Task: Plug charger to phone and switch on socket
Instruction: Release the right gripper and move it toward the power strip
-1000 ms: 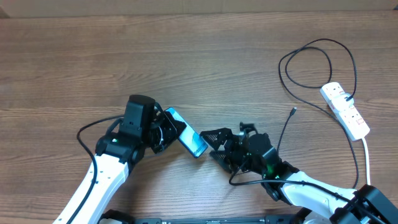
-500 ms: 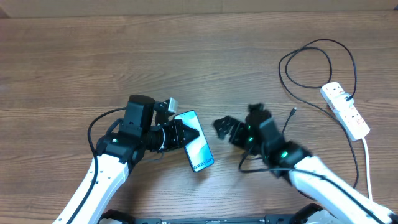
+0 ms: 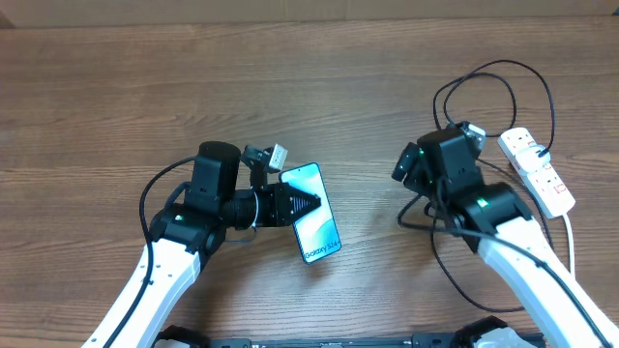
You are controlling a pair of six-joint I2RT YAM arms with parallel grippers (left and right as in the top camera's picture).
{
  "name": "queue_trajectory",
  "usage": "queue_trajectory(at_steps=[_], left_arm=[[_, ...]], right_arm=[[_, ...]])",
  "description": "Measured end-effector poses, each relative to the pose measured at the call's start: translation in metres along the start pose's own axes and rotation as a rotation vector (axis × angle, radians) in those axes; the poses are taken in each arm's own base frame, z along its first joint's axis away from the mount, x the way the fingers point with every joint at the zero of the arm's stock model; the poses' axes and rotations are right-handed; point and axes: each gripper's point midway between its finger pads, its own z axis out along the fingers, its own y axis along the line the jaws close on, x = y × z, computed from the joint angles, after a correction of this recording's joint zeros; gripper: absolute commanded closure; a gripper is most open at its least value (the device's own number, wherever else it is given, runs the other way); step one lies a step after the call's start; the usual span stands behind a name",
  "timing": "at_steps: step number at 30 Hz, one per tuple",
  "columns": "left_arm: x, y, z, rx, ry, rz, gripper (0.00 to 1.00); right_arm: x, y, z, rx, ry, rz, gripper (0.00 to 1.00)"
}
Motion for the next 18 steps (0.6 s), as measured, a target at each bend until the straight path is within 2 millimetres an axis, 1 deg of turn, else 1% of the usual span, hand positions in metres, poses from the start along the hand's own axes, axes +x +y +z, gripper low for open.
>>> queue_trajectory(at_steps=[2,3,5,8,10,13,15,18], left_arm=[[-0.002,-0.001,0.0,0.008,-0.004,0.008,0.96],[-0.002,-0.001,0.001,0.008,-0.004,0.008,0.96],[-0.002,-0.001,0.001,0.008,-0.004,0.005,0.96],[-0.003,-0.001,0.001,0.009,-0.005,0.003,0.96],[-0.003,-0.001,0.001,0.009,-0.006,0.002,0.96],[-0.004,-0.001,0.001,0.005,-0.011,-0.003,0.96],[-0.004,0.0,0.001,0.0,-0.014,-0.011,0.96],[-0.006,0.002,0.001,-0.008,-0.021,-0.028,0.96]], right_arm=[[0.0,-0.018,0.021,0.094,0.022,-0.01,0.15],[0.0,-0.022,0.026,0.111,0.03,-0.008,0.16],[0.001,-0.04,0.045,0.179,0.067,0.013,0.16],[0.002,-0.066,0.073,0.251,0.121,0.068,0.21],[0.002,-0.078,0.086,0.268,0.144,0.103,0.26],[0.003,-0.085,0.102,0.263,0.169,0.138,0.32],[0.005,-0.086,0.111,0.245,0.195,0.139,0.32],[0.015,-0.083,0.116,0.219,0.243,0.117,0.32]])
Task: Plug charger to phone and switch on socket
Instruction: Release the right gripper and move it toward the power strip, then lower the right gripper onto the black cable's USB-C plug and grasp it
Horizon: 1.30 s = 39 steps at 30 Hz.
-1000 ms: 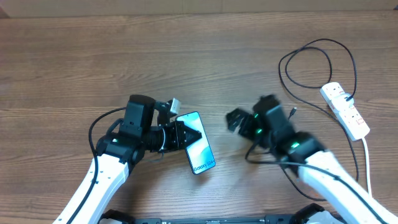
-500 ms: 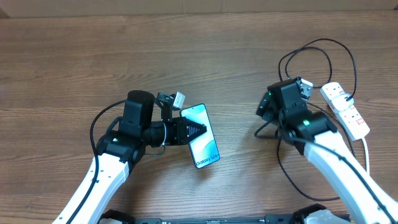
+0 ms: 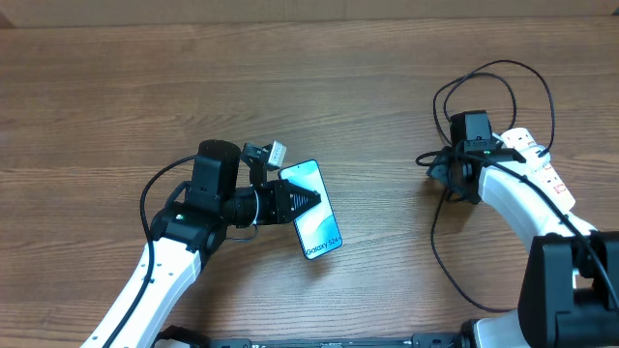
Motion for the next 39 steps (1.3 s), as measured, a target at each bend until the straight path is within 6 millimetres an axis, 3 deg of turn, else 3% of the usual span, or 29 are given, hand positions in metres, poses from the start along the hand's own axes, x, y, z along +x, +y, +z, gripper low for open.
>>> queue_trajectory(at_steps=[4,7,12,21,28,33,35,39], left_arm=[[-0.001,0.0,0.0,-0.002,-0.005,-0.027,0.96],[-0.006,-0.003,0.0,0.009,-0.023,-0.077,0.96],[-0.007,-0.003,0.0,0.009,-0.028,-0.122,0.96],[-0.009,-0.001,0.0,-0.002,-0.039,-0.177,0.96],[-0.011,0.002,0.0,-0.014,-0.052,-0.232,0.96],[-0.017,0.001,-0.002,-0.003,-0.07,-0.265,0.96],[-0.019,0.001,-0.004,0.005,-0.073,-0.274,0.96],[-0.037,0.004,-0.023,0.059,-0.118,-0.257,0.96]], right_arm=[[0.003,0.003,0.006,-0.01,0.016,-0.013,0.36],[0.018,-0.003,0.025,0.031,0.083,-0.037,0.42],[0.014,0.0,0.027,0.03,0.078,-0.038,0.52],[0.005,0.008,0.031,0.004,0.046,-0.041,0.96],[0.013,0.022,0.029,-0.09,0.102,-0.094,0.96],[0.053,0.04,0.008,-0.234,0.328,-0.203,0.96],[0.058,0.044,-0.001,-0.269,0.365,-0.224,0.96],[0.064,0.063,-0.049,-0.445,0.397,-0.312,0.96]])
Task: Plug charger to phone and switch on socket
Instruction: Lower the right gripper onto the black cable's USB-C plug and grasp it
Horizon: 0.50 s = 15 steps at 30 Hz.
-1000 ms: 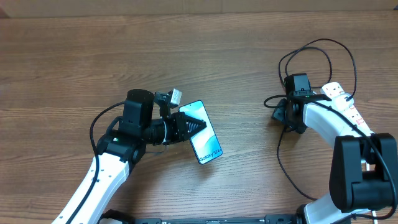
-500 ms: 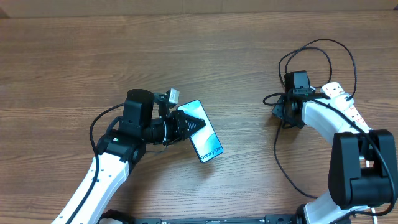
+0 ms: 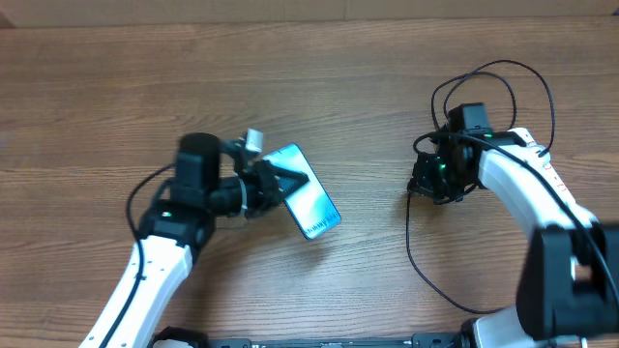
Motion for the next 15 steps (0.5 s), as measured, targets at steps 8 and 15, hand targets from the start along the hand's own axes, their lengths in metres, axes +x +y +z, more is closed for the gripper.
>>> queue_trajectory(at_steps=[8,15], left_arm=[[-0.041,-0.018,-0.04,0.166,-0.085,0.122,0.96],[-0.035,-0.024,-0.04,0.208,-0.035,0.134,0.96]], right_arm=[[0.061,0.065,-0.077,-0.275,0.014,-0.28,0.96],[0.022,0.048,-0.082,-0.108,-0.182,-0.278,0.56]])
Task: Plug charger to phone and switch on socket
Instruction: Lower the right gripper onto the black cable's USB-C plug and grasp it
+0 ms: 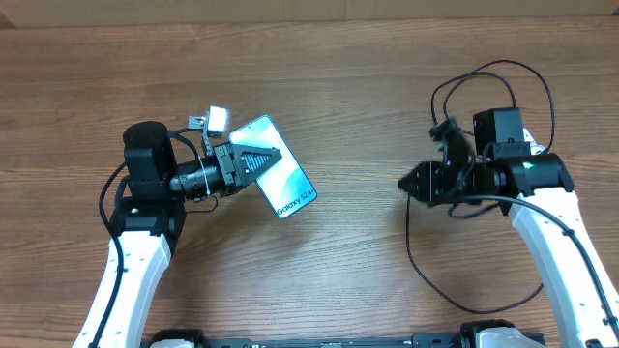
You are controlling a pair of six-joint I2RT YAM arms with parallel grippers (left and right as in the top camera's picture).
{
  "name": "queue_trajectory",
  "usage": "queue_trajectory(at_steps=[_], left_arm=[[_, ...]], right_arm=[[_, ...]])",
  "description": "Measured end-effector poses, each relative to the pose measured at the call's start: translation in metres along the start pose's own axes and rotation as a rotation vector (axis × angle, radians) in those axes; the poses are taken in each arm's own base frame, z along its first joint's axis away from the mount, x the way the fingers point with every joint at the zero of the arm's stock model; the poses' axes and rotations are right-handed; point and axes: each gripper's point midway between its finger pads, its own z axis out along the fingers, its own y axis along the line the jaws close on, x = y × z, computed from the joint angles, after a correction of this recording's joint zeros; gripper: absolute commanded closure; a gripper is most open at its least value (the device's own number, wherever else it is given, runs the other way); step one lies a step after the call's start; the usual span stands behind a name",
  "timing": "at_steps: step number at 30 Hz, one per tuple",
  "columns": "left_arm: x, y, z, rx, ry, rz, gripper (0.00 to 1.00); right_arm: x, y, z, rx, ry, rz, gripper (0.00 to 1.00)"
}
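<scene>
The phone (pixel 282 181), screen up with a blue display, is tilted over the table left of centre. My left gripper (pixel 263 158) is shut on its upper end. Pointing left at the right side, my right gripper (pixel 410 182) is shut on the end of the black charger cable (pixel 412 253). The cable hangs down from the fingertips and loops toward the front right. The gap between the phone's lower end and the right fingertips is about a hand's width. My right arm hides most of the white socket strip.
More black cable loops (pixel 503 72) lie behind the right arm at the back right. The wooden table (pixel 348 97) runs under both arms. A pale edge lines the far side of the table.
My left gripper has carried the phone a little left and back. My right wrist has shifted right and its gripper now points left, with the cable end at its tip.
My left gripper was shut on the phone at mid-table throughout. My right arm was near the socket strip, then over the cable beside it. Later it was lower with cable trailing from it. Now the phone and the cable end face each other across the middle.
</scene>
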Motion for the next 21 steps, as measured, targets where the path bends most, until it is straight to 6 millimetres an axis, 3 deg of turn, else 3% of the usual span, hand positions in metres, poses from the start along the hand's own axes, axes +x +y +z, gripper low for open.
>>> queue_trajectory(at_steps=[4,8,14,21], left_arm=[[0.002,0.0,0.0,0.004,0.009,-0.007,0.96],[0.002,0.0,0.0,0.006,0.013,-0.008,0.96],[0.003,0.0,0.0,0.008,0.015,-0.009,0.96],[0.003,0.0,0.0,0.008,0.015,-0.009,0.96]], right_arm=[[-0.017,-0.035,0.02,0.137,-0.087,0.099,0.49],[-0.014,-0.066,0.056,0.215,-0.069,0.174,0.52],[0.001,-0.093,0.095,0.316,0.023,0.207,0.53],[0.012,-0.107,0.116,0.393,0.076,0.2,0.56]])
